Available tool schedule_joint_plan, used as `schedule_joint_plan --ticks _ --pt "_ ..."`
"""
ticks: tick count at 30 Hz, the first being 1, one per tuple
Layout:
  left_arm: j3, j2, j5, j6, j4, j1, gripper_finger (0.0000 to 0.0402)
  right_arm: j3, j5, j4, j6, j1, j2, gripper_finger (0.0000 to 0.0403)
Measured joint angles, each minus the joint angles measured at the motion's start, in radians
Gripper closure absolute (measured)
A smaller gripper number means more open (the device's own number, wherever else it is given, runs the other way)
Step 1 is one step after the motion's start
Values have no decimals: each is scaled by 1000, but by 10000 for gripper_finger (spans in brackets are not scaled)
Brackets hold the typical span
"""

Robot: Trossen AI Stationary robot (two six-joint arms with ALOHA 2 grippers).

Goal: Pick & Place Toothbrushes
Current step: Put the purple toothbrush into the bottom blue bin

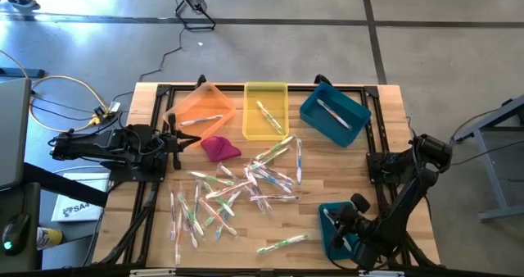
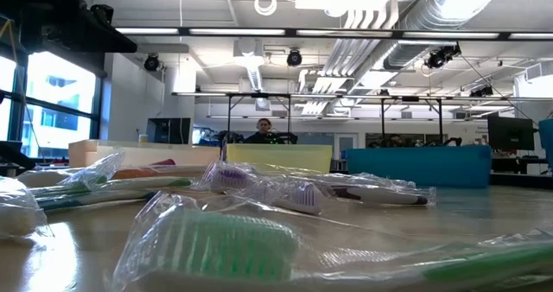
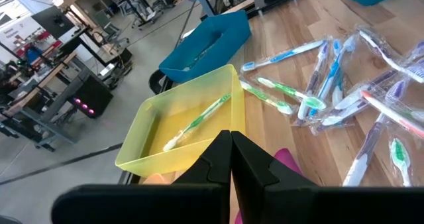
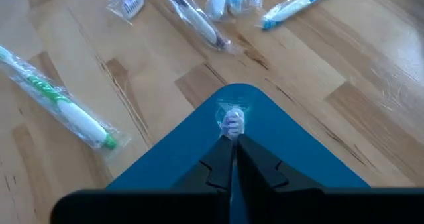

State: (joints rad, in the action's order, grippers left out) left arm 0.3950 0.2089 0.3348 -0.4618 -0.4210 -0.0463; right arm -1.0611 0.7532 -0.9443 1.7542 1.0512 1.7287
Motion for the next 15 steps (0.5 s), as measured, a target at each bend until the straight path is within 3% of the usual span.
schedule_joint_plan --ticks 10,15 --pt "0 0 -5 0 0 0 398 0 12 -28 -27 0 0 289" --pt "0 0 -5 0 0 0 398 0 15 -44 -30 -3 -12 273"
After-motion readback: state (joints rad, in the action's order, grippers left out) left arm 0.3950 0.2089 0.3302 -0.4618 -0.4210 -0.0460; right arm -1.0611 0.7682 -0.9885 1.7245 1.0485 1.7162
